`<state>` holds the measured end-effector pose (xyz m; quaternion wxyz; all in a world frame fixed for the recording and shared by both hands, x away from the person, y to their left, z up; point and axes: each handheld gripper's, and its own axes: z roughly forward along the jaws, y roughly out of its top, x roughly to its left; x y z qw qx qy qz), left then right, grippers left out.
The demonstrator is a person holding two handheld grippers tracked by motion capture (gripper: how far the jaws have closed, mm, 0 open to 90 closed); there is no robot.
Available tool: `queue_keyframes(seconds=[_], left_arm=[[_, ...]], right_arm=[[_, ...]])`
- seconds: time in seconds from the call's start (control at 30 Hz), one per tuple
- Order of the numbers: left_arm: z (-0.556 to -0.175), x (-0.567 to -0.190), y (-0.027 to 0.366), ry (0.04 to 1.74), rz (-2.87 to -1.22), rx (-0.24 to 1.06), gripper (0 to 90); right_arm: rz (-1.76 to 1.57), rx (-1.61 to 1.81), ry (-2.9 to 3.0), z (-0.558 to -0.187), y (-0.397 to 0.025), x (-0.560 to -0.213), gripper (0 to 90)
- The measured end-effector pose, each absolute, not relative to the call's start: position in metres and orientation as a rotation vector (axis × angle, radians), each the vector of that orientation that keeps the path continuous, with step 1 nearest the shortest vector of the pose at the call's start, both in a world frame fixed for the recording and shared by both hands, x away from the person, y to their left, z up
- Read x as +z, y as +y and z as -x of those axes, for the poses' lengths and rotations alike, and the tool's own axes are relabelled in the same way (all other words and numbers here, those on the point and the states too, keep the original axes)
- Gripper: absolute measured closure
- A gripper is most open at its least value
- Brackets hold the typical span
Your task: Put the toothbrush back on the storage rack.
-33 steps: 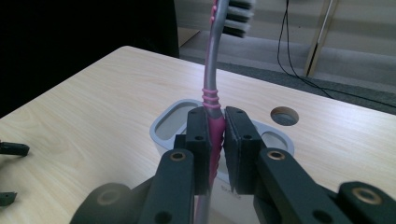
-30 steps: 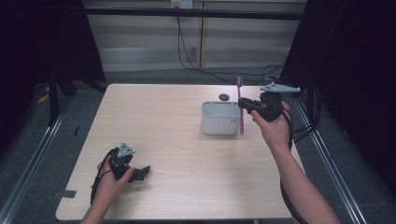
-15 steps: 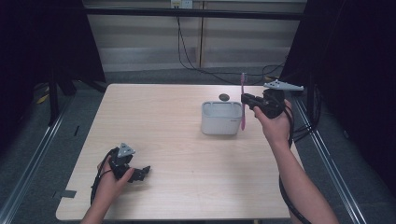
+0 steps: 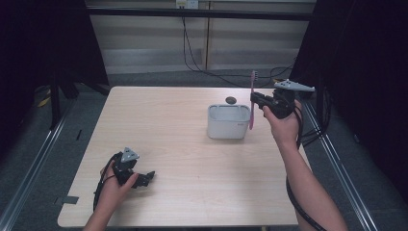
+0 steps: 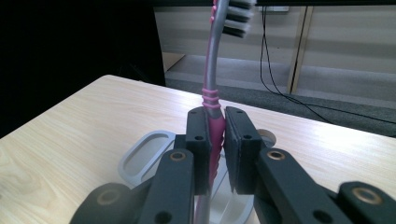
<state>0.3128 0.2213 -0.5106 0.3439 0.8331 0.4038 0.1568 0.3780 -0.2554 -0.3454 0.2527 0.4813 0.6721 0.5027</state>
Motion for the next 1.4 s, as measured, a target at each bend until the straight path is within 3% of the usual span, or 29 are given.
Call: queue_keyframes(seconds=[1.4], left_arm=[[-0.313, -0.511, 0.221, 1.049, -2.165, 0.407, 0.0]], right_arm=[[-1.256, 1.365, 1.708, -0.399, -0.249, -0.346, 81.0]])
